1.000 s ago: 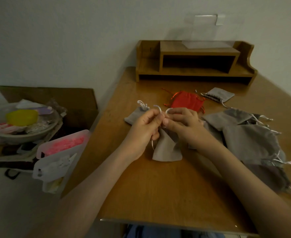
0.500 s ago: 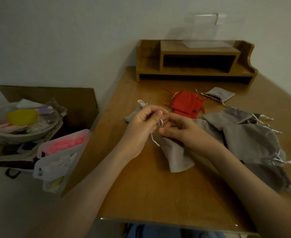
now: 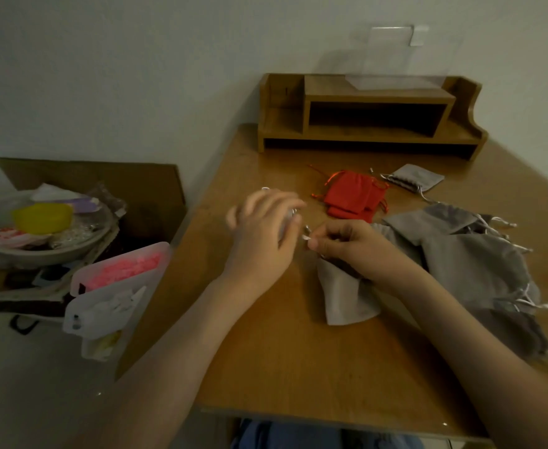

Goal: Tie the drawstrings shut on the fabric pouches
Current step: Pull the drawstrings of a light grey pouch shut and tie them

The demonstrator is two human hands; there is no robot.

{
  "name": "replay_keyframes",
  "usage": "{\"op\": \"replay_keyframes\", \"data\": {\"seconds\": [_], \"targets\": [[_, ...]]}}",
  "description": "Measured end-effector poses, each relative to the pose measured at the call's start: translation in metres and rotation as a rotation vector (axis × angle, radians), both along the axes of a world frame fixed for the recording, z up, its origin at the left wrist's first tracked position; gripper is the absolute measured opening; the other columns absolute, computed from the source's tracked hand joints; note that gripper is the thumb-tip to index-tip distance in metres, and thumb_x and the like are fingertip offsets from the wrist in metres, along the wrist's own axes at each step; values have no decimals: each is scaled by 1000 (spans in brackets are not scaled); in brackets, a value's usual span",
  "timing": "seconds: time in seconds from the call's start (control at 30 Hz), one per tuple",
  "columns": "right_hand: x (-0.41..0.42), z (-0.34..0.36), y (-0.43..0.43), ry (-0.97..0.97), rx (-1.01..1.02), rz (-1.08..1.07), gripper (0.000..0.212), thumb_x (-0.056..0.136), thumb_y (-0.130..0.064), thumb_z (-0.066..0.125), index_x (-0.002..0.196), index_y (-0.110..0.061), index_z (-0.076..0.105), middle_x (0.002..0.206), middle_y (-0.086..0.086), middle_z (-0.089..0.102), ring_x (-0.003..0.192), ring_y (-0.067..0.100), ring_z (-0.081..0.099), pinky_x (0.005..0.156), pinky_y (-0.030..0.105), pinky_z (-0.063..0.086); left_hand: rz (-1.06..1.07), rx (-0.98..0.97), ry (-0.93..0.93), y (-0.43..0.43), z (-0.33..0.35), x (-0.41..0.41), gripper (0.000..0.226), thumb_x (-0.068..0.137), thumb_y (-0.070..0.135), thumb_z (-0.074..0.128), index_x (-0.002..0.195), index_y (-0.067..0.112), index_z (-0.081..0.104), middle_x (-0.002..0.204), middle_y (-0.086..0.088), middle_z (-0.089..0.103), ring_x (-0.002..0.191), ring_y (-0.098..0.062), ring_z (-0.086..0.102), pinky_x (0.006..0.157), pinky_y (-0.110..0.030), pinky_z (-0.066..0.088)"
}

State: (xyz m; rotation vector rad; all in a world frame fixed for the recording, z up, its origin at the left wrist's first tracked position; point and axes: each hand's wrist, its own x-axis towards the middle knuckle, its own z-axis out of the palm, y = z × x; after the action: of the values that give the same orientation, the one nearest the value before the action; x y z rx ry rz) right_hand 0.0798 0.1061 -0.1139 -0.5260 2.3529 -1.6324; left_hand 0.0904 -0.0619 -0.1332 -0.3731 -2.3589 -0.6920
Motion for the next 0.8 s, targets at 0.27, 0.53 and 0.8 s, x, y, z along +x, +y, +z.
{"op": "replay_keyframes", "data": {"seconds": [0.27,0.53,0.8], "targets": [[3,-5,-6,-25,-330,-124,6,88,-9,61,84,-7,66,79,8,66,75,17,61,68,24,50,-231,415,-397,8,0,-3,23,99,25,48,103,14,68,92,7,67,91,-4,60,82,-21,44],[1,-11,-9,105,-337,-146,6,92,-17,58,89,-14,63,82,13,64,72,26,57,64,32,46,-231,397,-405,11,6,2,12,96,19,53,87,16,60,77,13,57,71,4,52,64,-10,40],[-1,-10,-6,253,-172,-36,18,96,-6,51,99,-22,58,71,-8,61,71,8,60,69,28,49,-266,551,-490,8,0,-2,17,94,23,57,82,19,67,72,11,62,73,-1,56,69,-22,45]]}}
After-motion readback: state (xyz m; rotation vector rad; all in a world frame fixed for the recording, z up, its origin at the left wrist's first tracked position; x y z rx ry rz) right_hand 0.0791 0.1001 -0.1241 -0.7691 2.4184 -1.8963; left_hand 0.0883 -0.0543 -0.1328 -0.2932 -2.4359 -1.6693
